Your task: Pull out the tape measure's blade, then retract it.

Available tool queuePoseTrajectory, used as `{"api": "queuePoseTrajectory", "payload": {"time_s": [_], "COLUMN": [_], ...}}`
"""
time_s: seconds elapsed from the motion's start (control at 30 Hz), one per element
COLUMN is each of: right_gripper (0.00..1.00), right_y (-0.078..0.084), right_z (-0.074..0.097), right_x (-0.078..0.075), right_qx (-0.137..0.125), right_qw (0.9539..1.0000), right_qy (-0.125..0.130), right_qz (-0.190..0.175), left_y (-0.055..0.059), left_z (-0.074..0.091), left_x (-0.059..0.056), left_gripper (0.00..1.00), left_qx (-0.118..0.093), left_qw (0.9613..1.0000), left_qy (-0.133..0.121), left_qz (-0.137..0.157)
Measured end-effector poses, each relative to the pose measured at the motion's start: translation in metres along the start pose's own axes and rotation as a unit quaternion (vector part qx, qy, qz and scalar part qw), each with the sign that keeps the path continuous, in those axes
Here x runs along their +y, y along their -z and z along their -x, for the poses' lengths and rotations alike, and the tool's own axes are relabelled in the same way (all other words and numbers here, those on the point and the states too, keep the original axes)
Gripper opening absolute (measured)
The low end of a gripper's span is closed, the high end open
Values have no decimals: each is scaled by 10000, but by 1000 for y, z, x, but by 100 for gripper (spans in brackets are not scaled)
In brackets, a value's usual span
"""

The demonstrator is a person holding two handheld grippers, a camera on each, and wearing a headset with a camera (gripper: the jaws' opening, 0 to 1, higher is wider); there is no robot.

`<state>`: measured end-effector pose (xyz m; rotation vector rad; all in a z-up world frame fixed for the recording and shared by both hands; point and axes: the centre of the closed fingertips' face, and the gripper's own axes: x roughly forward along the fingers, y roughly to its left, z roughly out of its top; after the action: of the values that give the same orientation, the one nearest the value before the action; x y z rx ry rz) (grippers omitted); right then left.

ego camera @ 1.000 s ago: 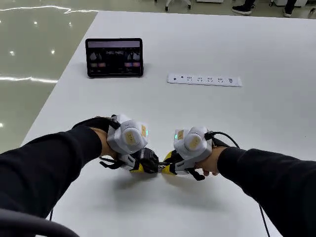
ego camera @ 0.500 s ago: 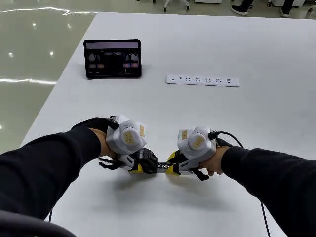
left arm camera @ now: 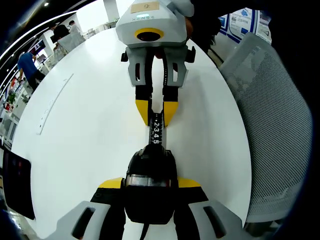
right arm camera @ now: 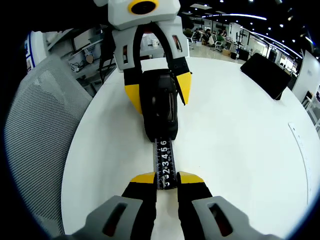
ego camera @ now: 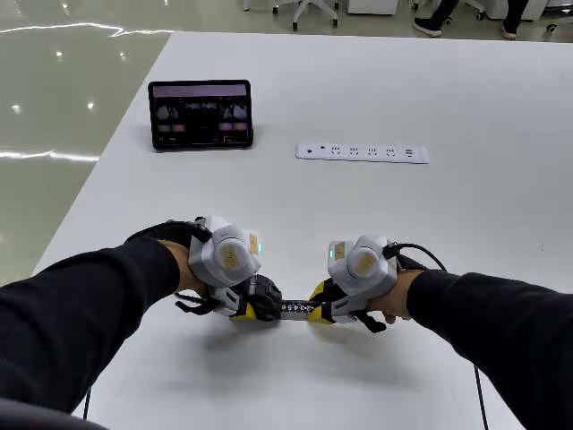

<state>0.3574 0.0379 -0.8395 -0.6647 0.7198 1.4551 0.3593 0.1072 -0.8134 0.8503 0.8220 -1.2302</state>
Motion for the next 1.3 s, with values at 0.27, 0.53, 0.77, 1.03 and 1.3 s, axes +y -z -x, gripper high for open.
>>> {"api": "queuePoseTrajectory", "payload": {"time_s": [0.27,0.53,0.77,1.03,1.3], "right_gripper": [10,10,10,10,10], "right_y": [6,13,18,24,28], "right_z": [4,10,14,19,23], "right_x": [0,-1,-2,-3,-4], "right_qx": [70,110,124,157,180], "right_qw": [10000,9999,9999,9998,9998], "right_qy": [17,36,53,71,94], "right_qz": [1,-30,-54,-50,-40], "left_y": [0,0,0,0,-1], "left_z": [0,0,0,0,0], "left_x": [0,0,1,1,1], "left_gripper": [33,33,33,33,33], "left_qx": [-2,14,-12,-15,-13], "left_qw": [10000,10000,10000,10000,10000], "left_qy": [9,4,-3,-2,-11], "left_qz": [-3,-1,11,29,32]}}
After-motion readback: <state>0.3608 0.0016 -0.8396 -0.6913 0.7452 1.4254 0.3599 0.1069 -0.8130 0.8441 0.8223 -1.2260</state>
